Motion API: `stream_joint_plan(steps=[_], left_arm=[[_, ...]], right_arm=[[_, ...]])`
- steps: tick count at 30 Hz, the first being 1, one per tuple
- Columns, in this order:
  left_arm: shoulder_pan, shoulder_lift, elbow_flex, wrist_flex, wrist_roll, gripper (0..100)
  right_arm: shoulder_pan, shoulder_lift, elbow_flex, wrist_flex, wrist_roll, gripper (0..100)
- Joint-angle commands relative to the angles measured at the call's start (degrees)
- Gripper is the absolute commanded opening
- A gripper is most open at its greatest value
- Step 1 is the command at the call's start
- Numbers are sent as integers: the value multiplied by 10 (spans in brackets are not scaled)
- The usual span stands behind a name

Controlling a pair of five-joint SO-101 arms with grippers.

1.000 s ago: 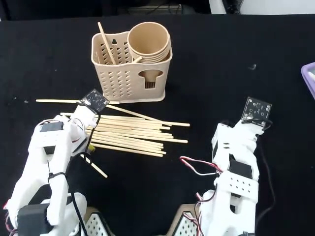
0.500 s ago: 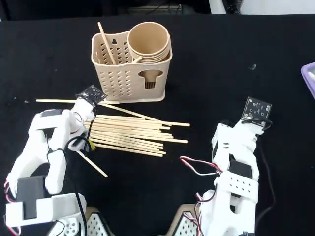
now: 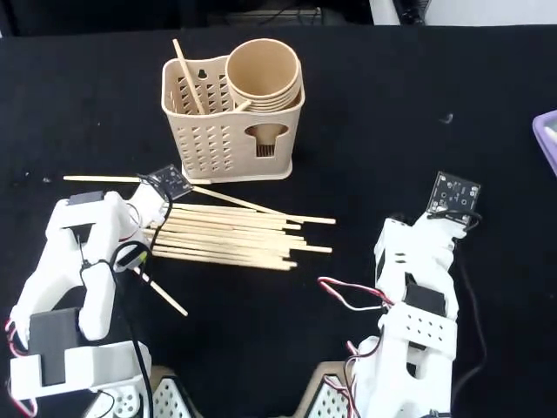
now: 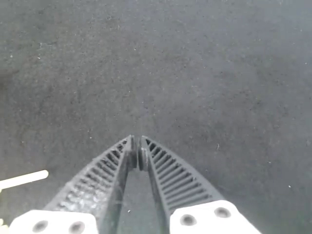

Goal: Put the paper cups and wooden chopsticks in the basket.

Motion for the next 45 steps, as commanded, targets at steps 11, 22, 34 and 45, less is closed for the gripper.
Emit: stream_joint_plan(steps=[11,22,34,45], left_arm=[[7,-30,-176,197,-20,207],[193,-29,-116,107,105,182],[220,-28,7,-57,109,320],[211,-34,49,-52,109,192]], right_arm=[[-3,-18,-7,-13,5,25],[-3,-18,-6,-13,5,25],[-3,-18,-6,-13,5,25],[-3,-18,-5,-13,5,25]])
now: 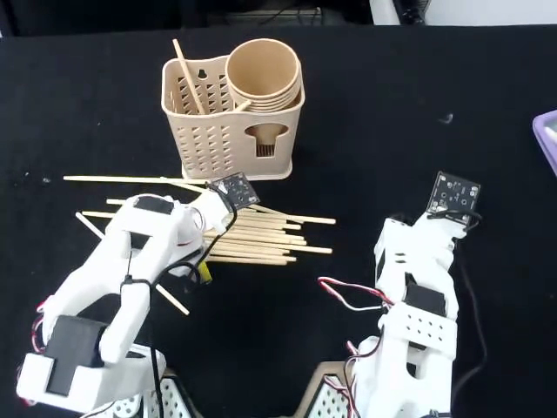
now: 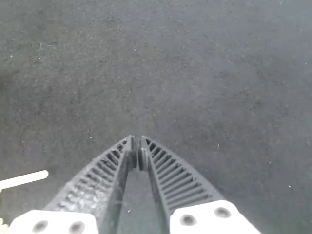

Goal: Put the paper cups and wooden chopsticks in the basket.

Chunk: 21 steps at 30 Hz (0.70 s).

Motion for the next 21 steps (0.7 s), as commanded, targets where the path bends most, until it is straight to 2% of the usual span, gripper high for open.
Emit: stream_joint_plan(steps=[1,4,10,15,21], left_arm=[[-12,-11,15,5,2,148],[-12,-11,11,5,2,52],[-15,-12,8,21,2,36],[-44,-12,-72,129,-4,36],[-54,-12,-152,244,-111,36]], right_arm=[[-3,-18,-5,-13,5,25],[-3,-18,-5,-13,5,25],[-3,-18,-6,-13,5,25],[-5,-18,-6,-13,5,25],[-6,-18,-7,-13,5,25]])
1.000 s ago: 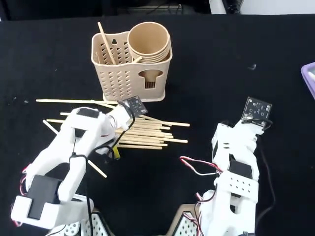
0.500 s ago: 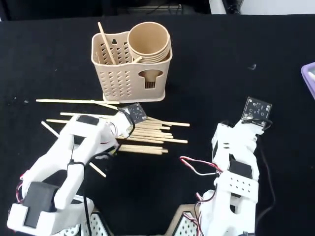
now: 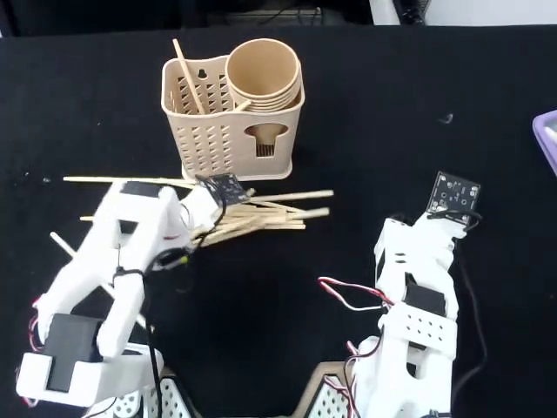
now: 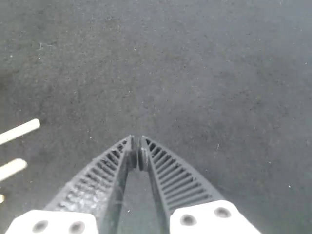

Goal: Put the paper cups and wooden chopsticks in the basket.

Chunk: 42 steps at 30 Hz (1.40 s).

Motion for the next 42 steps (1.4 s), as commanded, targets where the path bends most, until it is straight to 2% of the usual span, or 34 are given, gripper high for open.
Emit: stream_joint_plan(steps=[1,7,13,19,22,32,34,38,40,42], left_arm=[[-10,-10,-73,73,-69,36],[-7,-4,-62,98,-166,40],[-14,-4,-15,64,-167,45],[-13,-4,23,20,-167,202],[-13,-4,29,10,-167,246],[-14,-10,-5,14,-164,242],[-13,-10,-7,12,-147,201],[-8,-6,-7,10,-122,22],[-13,-7,-7,13,-117,48],[-14,-11,-2,14,-118,29]], right_arm=[[-6,-18,-7,-13,5,25],[-4,-18,-6,-13,5,25],[-4,-18,-6,-13,5,25],[-5,-18,-5,-13,5,25],[-5,-18,-5,-13,5,25],[-5,-18,-5,-13,5,25],[-5,-18,-6,-13,5,25],[-5,-18,-6,-13,5,25],[-5,-18,-6,-13,5,25],[-5,-18,-6,-13,5,25]])
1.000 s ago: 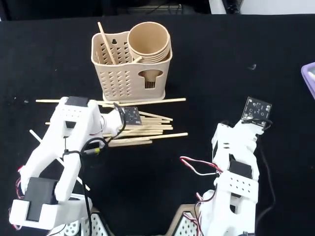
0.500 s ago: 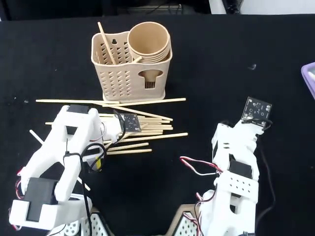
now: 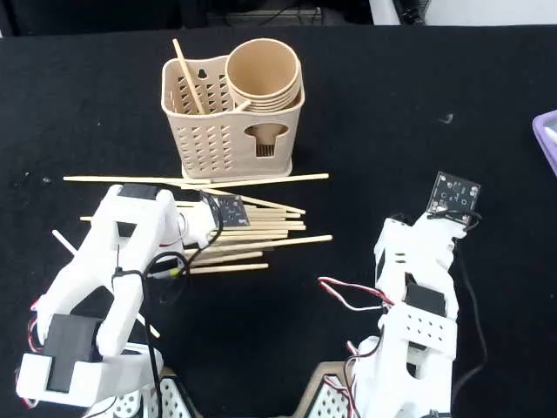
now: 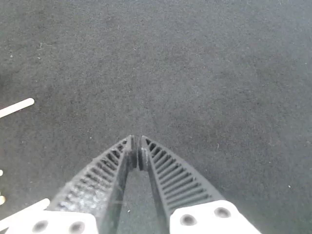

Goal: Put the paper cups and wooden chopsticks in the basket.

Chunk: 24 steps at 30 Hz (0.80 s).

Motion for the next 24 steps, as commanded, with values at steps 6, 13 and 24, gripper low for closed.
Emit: stream_joint_plan(steps=[6,13,24], left_arm=[[-2,-11,-24,4,10,29],[0,-5,-12,-3,9,30],[-16,44,38,-124,55,30]], right_arm=[[-5,-18,-6,-13,5,25],[-4,-18,-6,-13,5,25],[-5,-18,-5,-13,5,25]])
